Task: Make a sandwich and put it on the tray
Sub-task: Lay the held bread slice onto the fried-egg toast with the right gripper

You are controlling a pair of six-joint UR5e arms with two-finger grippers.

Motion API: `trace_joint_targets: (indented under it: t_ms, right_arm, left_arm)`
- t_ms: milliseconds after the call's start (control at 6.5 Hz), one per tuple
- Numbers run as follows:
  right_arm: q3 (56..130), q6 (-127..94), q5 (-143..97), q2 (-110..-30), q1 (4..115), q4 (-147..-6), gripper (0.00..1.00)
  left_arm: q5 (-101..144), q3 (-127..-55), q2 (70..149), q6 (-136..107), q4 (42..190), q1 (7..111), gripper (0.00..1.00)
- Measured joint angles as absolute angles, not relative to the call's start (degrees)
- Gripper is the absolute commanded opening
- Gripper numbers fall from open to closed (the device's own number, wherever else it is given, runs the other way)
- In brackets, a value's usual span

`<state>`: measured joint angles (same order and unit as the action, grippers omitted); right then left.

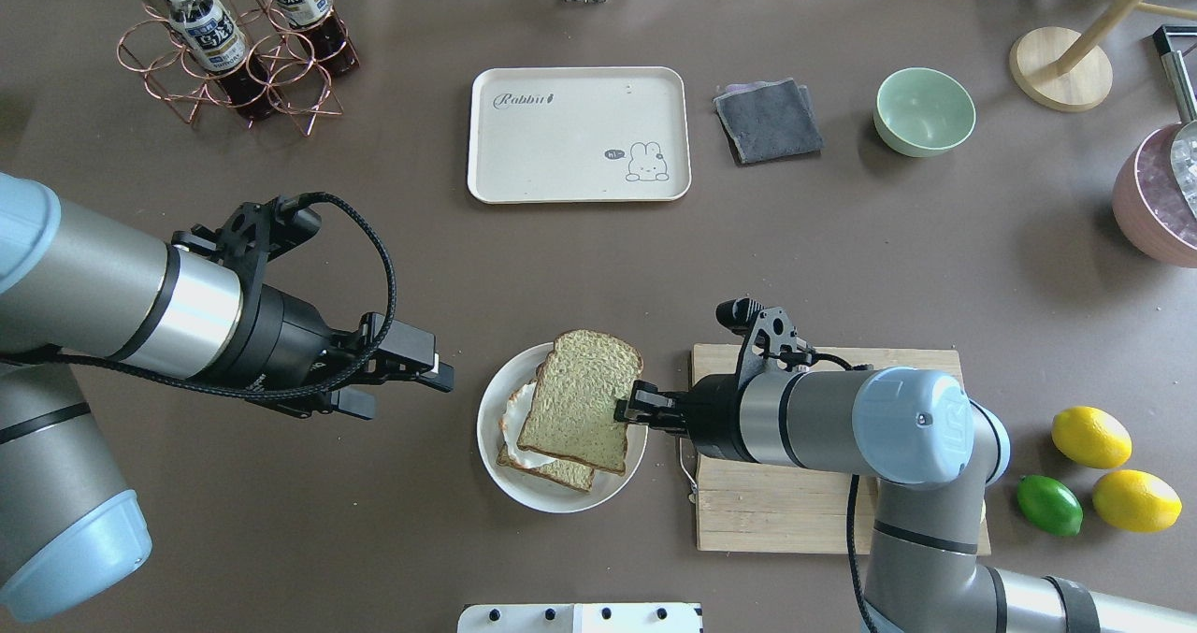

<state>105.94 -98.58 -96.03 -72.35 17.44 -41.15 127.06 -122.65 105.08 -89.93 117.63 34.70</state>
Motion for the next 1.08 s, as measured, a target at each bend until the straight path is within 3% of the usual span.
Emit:
trace_joint_targets:
  t_ms: [1077]
  right_arm:
    - [103.7, -99.2, -89.9, -68.3, 14.0, -46.2, 0.0]
  left_arm:
    - [127.4, -123.5, 102.7, -89.6, 117.6, 36.0, 0.97]
